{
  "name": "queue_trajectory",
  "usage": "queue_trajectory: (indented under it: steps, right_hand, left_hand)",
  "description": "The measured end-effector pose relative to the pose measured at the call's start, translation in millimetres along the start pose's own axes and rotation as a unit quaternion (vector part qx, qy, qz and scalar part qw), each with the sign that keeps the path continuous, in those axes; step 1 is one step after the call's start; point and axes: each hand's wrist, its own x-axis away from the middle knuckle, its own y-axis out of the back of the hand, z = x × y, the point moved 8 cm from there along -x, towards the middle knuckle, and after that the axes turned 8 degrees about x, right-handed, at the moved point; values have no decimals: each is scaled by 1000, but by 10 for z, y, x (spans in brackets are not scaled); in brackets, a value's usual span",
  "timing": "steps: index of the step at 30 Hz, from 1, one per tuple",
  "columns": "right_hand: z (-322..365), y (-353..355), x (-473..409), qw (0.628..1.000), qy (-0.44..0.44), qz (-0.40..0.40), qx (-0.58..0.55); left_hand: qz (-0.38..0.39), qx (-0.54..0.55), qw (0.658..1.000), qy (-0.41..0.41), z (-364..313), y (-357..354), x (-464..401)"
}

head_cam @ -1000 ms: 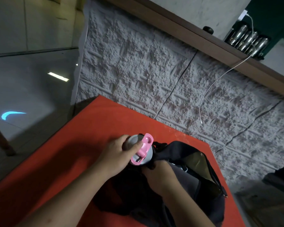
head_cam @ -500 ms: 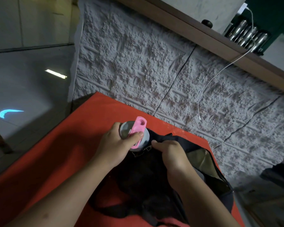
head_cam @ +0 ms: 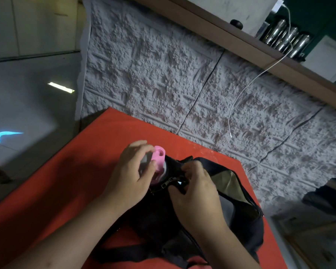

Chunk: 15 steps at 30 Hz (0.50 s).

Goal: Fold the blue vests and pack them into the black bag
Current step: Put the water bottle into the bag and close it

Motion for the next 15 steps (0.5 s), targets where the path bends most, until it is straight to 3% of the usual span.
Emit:
queue_trajectory:
  steps: [3, 6, 15]
  right_hand:
    - [154, -130, 57, 991, 53, 44, 113]
    - [144, -236, 5, 986, 33, 53, 158]
    - [-6, -202, -160, 994, 30, -7, 103]
  left_hand:
    - [65, -32, 996, -53, -140, -80, 102]
    - [119, -78, 988, -66, -145, -195, 204]
    - [164, -168, 969, -77, -213, -347, 212]
